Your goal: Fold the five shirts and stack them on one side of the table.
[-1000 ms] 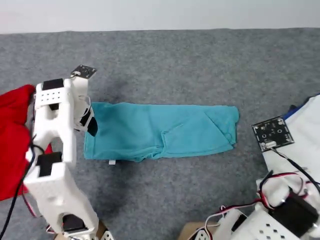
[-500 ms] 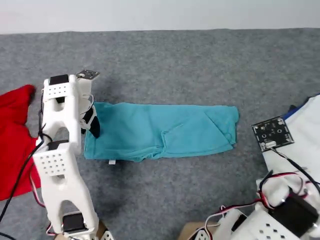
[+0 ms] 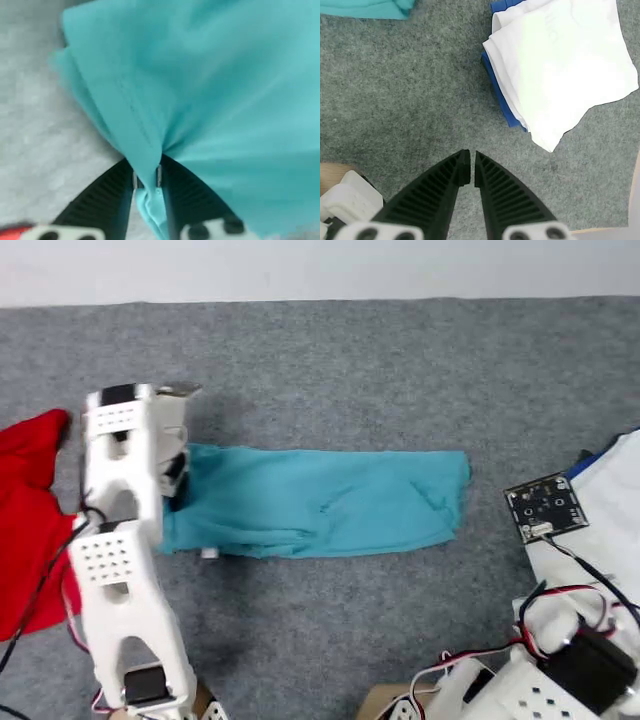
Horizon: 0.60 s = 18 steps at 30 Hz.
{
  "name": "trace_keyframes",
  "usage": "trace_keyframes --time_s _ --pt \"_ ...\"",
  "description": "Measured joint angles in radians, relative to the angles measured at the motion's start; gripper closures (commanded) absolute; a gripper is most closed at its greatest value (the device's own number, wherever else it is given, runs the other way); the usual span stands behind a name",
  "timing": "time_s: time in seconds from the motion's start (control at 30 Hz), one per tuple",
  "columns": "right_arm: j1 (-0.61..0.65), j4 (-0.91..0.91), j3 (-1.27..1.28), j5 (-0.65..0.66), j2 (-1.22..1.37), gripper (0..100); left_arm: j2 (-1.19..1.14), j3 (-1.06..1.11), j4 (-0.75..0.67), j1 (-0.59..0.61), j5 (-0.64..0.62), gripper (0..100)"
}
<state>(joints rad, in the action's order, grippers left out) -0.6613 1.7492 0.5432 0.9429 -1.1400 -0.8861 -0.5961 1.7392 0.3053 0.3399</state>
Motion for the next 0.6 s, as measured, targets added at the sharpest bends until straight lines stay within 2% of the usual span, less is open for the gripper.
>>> trace_keyframes --time_s 0.17,0.27,0.43,0.6 --pt "0.000 0.000 -0.032 0.000 -0.002 96.7 0.000 -0.046 -0.002 0.152 0.029 100" --pt "0.000 0.000 -0.032 0.000 -0.002 96.7 -0.002 -0.054 -0.006 0.204 0.037 100" --pt "0.000 0.000 -0.032 0.000 -0.002 96.7 -0.002 -0.054 -0.006 0.206 0.054 100" --pt "0.000 0.000 -0.032 0.000 -0.002 96.7 -0.003 -0.054 -0.009 0.150 0.048 100"
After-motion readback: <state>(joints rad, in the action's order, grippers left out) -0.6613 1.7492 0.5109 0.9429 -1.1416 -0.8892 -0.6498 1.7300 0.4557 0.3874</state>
